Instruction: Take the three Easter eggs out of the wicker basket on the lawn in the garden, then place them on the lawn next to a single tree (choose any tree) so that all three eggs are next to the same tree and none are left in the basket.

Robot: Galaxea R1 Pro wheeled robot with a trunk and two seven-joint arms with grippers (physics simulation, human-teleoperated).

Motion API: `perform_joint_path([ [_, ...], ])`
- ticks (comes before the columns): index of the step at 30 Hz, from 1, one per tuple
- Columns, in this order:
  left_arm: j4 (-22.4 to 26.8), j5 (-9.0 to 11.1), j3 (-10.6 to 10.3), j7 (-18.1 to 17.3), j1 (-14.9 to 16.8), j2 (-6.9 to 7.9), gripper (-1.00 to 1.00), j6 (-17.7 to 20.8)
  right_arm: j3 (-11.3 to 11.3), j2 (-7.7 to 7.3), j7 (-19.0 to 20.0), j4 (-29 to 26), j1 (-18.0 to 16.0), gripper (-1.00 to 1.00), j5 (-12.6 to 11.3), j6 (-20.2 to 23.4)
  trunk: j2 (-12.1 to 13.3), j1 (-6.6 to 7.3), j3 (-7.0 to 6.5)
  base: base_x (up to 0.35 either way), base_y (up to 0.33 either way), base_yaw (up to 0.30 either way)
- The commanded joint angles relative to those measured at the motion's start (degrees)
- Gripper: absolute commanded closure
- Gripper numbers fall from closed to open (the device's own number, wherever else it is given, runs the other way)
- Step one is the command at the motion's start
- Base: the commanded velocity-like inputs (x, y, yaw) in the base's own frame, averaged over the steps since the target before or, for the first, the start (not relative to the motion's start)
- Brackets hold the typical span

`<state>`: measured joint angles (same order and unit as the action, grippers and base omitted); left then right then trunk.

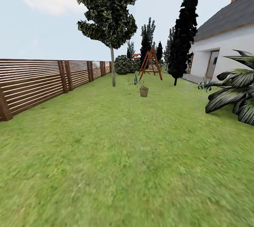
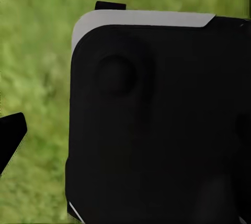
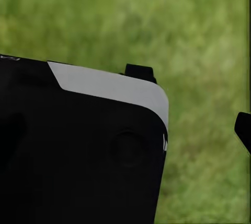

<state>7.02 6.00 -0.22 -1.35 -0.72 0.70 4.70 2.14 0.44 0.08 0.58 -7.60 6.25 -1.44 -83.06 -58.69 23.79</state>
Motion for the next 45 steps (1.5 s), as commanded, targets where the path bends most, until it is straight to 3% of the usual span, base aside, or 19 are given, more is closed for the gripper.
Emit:
perform_joint_path([
  [1, 0.27, 0.59, -0.04, -0.14, -0.07, 0.01, -1.00, 0.49, 0.13, 0.00, 0.01, 0.08, -0.05, -1.00, 0.43, -0.15, -0.02, -0.04, 0.05, 0.341, 0.000, 0.000],
  [45, 0.27, 0.65, -0.04, -0.14, -0.06, 0.00, -1.00, 0.54, 0.23, -0.03, -0.02, 0.10, -0.05, -1.00, 0.52, -0.15, -0.02, -0.04, 0.05, 0.341, 0.000, -0.005],
])
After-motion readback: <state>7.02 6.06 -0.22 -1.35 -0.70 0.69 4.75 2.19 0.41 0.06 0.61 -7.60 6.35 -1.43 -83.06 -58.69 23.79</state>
